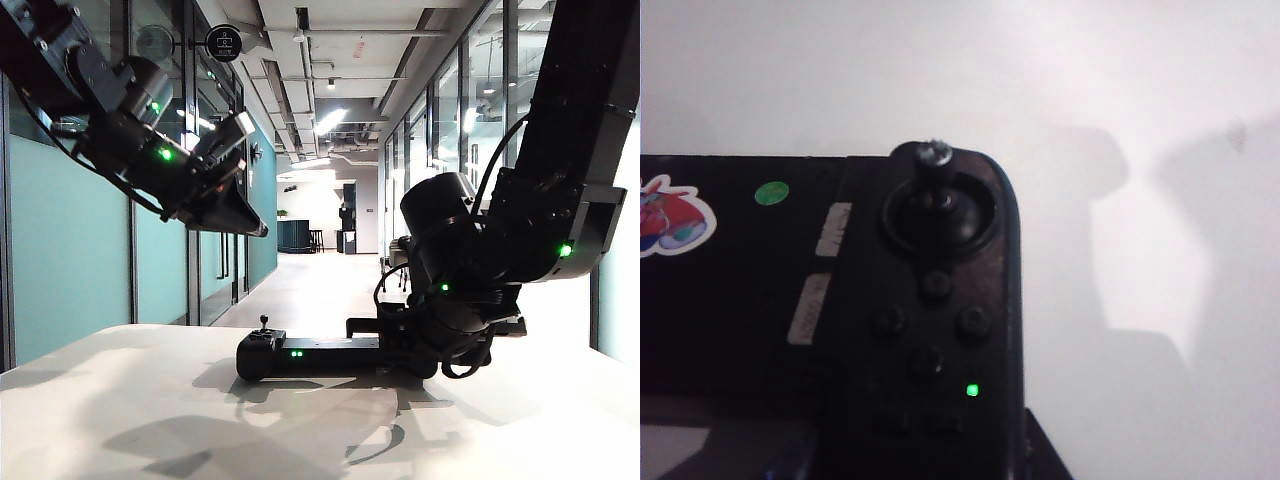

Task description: Push the left joystick on the remote control sitting on the white table forward to make the robot dog walk in a straight line until it approaches the door.

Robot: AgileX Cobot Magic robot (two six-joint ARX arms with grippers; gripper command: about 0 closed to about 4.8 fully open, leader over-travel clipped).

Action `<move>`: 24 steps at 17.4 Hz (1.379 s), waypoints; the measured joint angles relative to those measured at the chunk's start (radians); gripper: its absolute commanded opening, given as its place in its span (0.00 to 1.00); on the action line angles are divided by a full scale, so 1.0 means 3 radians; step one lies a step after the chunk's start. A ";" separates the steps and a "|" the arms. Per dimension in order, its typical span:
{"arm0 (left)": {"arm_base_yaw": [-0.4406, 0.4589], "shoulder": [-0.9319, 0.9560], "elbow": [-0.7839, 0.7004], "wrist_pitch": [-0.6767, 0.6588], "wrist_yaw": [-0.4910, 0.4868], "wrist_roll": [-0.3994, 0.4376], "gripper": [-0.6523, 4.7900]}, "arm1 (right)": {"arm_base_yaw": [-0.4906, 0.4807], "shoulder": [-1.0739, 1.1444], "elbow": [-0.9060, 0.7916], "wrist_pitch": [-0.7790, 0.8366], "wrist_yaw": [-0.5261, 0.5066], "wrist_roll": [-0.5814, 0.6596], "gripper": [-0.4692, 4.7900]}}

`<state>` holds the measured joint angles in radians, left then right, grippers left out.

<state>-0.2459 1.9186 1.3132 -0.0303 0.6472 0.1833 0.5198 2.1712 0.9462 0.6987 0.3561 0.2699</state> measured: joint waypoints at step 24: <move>0.0003 -0.1525 0.0000 -0.0294 -0.0496 -0.0444 0.11 | 0.0001 -0.0298 0.0003 -0.0388 0.0004 -0.0169 0.58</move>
<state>-0.2451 1.4612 1.3132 -0.1184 0.4984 0.0502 0.5201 2.0819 0.9470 0.5823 0.3573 0.2192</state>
